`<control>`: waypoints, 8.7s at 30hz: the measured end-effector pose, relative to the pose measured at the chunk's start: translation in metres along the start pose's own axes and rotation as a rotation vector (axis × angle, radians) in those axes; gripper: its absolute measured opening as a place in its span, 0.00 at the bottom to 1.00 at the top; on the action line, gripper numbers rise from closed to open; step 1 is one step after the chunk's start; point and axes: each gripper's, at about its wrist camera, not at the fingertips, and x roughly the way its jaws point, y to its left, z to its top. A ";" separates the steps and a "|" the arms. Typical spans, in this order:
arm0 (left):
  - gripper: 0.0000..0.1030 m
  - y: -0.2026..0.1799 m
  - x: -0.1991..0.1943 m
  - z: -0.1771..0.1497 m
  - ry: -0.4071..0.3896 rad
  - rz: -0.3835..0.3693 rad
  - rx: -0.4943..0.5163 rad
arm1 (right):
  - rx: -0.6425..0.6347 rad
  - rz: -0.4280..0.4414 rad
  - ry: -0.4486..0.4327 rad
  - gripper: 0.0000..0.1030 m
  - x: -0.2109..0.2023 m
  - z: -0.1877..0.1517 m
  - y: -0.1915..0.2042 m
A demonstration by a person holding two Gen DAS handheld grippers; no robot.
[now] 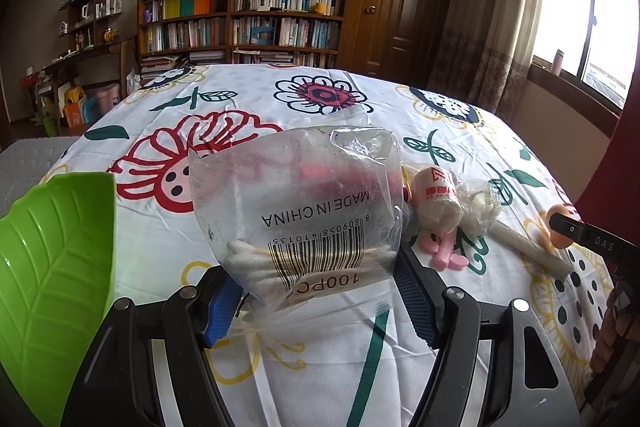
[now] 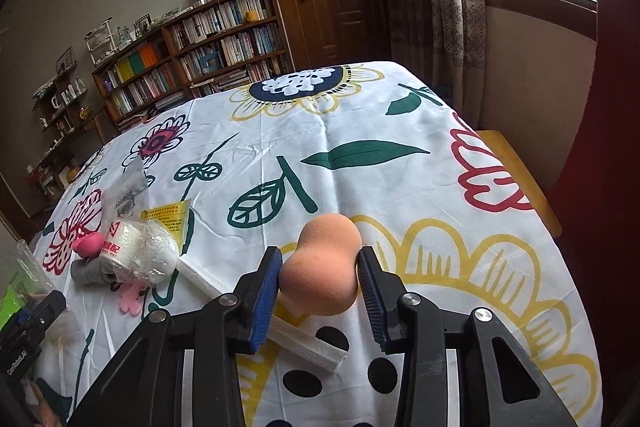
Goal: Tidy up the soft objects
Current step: 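Lower the swab bag into the green bowl and open the left tool while the right tool holds the sponge, then lower the orange sponge into the green bowl and open the right tool, then move the right tool to the white rolled strip and close on it, then grasp the red-labelled white bandage roll with the left tool while the right tool holds the strip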
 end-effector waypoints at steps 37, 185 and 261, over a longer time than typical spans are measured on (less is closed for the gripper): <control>0.69 0.090 -0.082 -0.002 -0.138 0.154 -0.128 | -0.125 0.311 -0.006 0.41 -0.047 -0.047 0.132; 0.92 0.024 -0.047 0.002 0.053 0.078 0.031 | -0.386 0.185 0.144 0.42 0.023 -0.025 0.074; 0.39 -0.086 0.052 0.054 0.082 -0.139 0.315 | -0.052 0.282 0.058 0.11 0.001 -0.024 0.019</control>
